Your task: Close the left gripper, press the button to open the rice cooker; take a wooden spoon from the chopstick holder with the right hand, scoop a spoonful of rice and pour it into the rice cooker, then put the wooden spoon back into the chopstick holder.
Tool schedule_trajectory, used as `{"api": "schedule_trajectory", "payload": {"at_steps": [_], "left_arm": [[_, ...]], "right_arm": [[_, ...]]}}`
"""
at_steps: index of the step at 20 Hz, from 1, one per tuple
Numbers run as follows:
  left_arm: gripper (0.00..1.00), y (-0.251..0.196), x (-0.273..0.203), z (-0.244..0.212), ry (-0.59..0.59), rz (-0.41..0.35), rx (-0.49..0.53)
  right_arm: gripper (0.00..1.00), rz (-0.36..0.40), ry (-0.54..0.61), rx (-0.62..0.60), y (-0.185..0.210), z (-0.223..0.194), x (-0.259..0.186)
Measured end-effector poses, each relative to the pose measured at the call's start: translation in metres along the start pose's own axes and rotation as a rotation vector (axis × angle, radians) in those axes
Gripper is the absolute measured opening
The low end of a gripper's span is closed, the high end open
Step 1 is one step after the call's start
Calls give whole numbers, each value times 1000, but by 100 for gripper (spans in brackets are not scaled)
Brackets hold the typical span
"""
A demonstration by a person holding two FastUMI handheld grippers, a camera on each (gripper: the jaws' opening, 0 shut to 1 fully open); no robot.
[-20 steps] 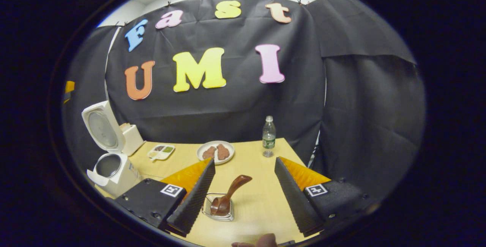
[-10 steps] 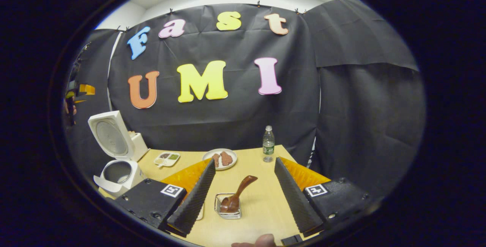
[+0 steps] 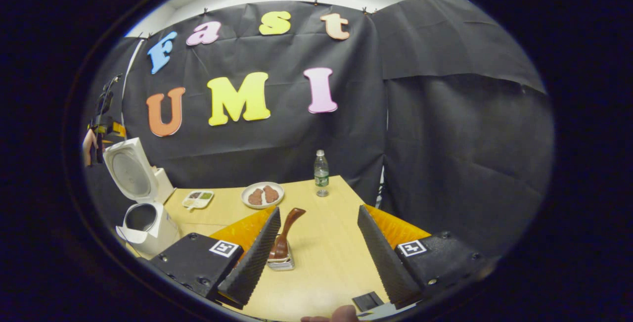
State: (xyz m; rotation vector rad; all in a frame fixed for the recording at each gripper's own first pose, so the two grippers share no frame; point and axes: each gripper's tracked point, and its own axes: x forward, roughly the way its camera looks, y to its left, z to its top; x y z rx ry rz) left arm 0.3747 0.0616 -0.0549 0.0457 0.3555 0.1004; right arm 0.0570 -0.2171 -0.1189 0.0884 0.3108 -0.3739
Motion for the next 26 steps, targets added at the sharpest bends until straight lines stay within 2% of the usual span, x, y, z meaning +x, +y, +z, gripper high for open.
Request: {"api": "schedule_trajectory", "payload": {"at_steps": [2, 5, 8, 12, 19, 26], "left_arm": [[95, 1, 2, -11, 53, -10, -4], [97, 2, -6, -15, 85, -16, 4], [97, 2, -22, -23, 110, -27, 2], [97, 0, -59, -46, 157, -46, -2], [96, -12, -123, -132, 323, -94, -97], [97, -12, -133, -216, 443, -85, -130]], "right_arm": [[100, -11, 8, 23, -3, -3, -1], [99, 18, 38, 56, 9, -11, 8], [100, 89, 41, 66, 37, -7, 16], [100, 203, 34, 21, 78, -2, 21], [100, 375, 67, -105, 133, -19, 10], [100, 442, 78, -156, 159, -23, 5]]}}
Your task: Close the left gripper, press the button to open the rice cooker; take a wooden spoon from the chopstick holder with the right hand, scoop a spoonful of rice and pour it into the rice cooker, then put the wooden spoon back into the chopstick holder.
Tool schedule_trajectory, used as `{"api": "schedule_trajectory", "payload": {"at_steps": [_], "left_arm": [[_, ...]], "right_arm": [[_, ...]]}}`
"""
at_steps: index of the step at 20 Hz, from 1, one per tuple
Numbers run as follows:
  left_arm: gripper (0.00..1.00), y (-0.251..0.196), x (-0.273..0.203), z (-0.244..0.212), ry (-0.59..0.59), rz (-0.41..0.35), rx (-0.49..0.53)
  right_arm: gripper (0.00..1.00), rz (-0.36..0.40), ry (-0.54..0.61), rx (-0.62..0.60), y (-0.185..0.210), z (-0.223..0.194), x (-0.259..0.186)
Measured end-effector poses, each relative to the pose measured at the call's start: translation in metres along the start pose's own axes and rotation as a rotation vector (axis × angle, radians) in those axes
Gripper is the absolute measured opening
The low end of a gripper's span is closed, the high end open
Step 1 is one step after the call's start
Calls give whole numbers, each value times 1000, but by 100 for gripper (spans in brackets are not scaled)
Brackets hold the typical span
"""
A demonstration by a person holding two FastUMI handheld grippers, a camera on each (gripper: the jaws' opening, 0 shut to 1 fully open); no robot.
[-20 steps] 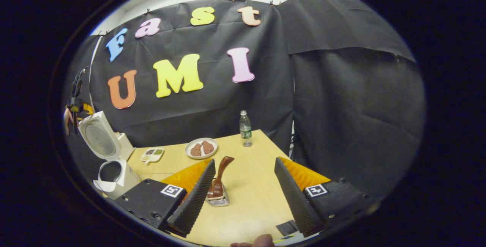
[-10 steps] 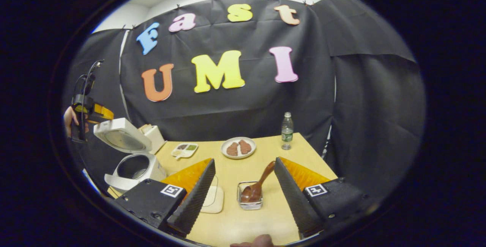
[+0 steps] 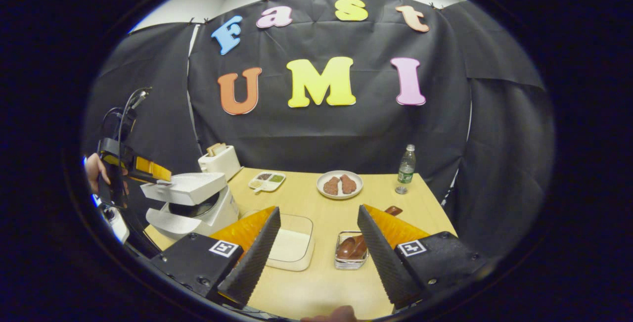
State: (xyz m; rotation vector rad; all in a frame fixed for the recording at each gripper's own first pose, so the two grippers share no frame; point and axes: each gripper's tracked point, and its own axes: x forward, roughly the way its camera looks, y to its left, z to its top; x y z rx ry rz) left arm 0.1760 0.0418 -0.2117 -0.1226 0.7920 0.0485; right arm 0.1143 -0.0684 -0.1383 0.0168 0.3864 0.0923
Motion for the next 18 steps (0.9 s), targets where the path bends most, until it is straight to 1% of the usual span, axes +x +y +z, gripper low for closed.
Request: {"api": "schedule_trajectory", "payload": {"at_steps": [6, 7, 8, 10, 13, 16, 18], "left_arm": [[96, 3, 19, -31, 74, 38, -17], [100, 3, 21, -34, 83, 45, -13], [96, 4, 22, -38, 92, 52, -10], [97, -4, 23, -44, 120, 67, -6], [96, -3, 27, -51, 154, 90, 0], [97, -2, 29, -57, 208, 113, 51], [97, -3, 29, -56, 219, 121, 59]], "right_arm": [[100, 1, -4, -3, -1, 4, 5], [100, 1, 0, 2, -1, 2, 7], [100, 3, 4, 5, -2, 0, 8], [100, 5, 11, 9, -4, -4, 10], [100, 12, 21, 18, -7, -7, 13], [100, 21, 24, 35, -10, -8, 19], [100, 32, 23, 47, -11, -8, 24]]}}
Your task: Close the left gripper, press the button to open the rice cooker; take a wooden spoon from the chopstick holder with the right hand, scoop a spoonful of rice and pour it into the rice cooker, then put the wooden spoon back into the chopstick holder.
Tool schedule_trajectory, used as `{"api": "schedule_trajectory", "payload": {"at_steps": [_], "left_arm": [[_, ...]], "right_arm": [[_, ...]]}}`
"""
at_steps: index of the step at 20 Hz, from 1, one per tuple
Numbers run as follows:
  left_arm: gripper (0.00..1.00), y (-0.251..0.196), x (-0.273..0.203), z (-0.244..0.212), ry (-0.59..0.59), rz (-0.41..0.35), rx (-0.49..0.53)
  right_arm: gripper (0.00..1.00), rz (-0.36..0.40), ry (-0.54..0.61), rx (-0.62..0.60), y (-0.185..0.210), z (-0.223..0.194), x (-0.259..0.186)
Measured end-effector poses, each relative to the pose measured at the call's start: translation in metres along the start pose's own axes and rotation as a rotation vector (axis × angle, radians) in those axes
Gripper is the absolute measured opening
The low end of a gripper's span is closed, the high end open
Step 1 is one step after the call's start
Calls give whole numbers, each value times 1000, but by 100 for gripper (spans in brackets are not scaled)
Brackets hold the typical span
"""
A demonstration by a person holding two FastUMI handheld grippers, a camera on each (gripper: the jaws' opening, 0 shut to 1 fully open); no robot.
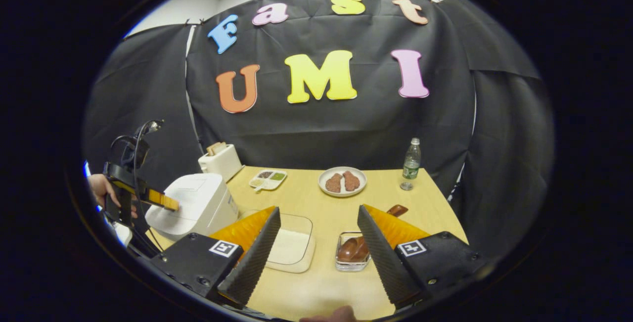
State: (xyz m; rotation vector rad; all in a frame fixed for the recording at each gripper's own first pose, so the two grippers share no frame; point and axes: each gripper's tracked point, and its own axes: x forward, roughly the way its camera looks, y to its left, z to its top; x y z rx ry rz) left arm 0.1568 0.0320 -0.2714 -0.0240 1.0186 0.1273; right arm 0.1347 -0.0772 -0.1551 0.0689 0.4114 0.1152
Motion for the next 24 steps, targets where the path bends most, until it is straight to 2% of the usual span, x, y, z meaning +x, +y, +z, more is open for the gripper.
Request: {"api": "schedule_trajectory", "payload": {"at_steps": [4, 7, 13, 18, 21, 24], "left_arm": [[99, 2, -3, 0, -14, 5, 8], [98, 2, -4, 3, -47, 21, -23], [95, 2, -15, 12, -109, 66, -50], [95, -2, -73, 21, -265, 17, -62], [95, -21, -126, 19, -380, -58, -70], [95, -29, -172, -3, -492, -146, -34]], "right_arm": [[100, 39, -1, 5, 3, 2, 12], [100, 67, -6, 1, 0, 9, 20], [100, 89, -31, -6, -10, 18, 31], [100, 72, -98, -14, 5, 27, -3], [100, 37, -138, -8, 16, 26, -38], [100, -11, -180, -11, 28, 27, -82]]}}
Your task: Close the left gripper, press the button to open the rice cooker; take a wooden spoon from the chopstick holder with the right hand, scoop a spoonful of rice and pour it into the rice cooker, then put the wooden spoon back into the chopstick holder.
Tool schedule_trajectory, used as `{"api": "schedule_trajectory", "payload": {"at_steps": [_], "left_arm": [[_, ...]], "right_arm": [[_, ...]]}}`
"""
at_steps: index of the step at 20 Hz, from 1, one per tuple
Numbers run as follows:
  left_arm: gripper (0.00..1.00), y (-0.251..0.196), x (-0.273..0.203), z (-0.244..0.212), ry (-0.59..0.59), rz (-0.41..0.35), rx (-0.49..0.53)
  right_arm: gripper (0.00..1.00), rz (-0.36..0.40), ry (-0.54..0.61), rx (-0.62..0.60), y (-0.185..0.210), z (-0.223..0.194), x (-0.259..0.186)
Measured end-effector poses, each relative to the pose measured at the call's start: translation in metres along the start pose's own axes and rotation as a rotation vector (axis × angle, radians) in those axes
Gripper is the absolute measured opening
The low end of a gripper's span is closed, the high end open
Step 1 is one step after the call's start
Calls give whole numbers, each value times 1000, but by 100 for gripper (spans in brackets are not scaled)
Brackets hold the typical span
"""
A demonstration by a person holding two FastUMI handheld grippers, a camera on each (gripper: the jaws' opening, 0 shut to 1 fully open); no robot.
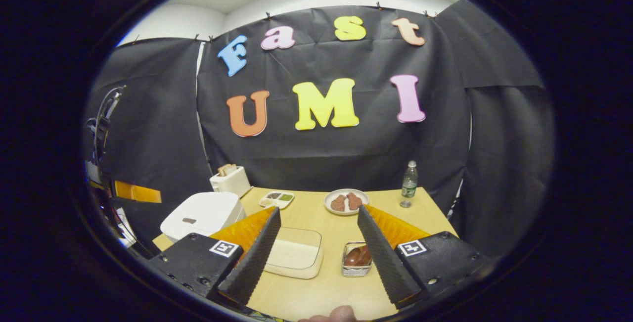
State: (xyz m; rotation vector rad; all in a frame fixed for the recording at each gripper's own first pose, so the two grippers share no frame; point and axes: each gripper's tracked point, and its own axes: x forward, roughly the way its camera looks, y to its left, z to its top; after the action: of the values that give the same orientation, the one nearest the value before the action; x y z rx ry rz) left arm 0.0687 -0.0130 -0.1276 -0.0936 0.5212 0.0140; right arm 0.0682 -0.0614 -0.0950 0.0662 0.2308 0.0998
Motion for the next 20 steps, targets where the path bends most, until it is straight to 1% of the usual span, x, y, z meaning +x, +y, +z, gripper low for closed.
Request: {"api": "schedule_trajectory", "payload": {"at_steps": [4, 5, 6, 8, 10, 15, 20], "left_arm": [[95, -11, -71, 9, -166, -78, 35], [95, -14, -85, 9, -196, -99, 36], [94, -19, -100, 10, -233, -118, 36], [95, -20, -122, 12, -297, -135, 39], [95, -21, -145, 12, -342, -136, 40], [94, -30, -171, 8, -435, -133, 67], [94, -38, -180, -5, -466, -134, 94]], "right_arm": [[99, -48, -98, -9, 18, 18, -60], [100, -56, -110, -14, 24, 19, -75], [99, -57, -120, -12, 30, 20, -88], [100, -62, -134, -3, 41, 21, -111], [100, -52, -143, 26, 53, 20, -131], [99, -46, -184, -22, 63, 21, -160], [100, -43, -202, -38, 65, 17, -174]]}}
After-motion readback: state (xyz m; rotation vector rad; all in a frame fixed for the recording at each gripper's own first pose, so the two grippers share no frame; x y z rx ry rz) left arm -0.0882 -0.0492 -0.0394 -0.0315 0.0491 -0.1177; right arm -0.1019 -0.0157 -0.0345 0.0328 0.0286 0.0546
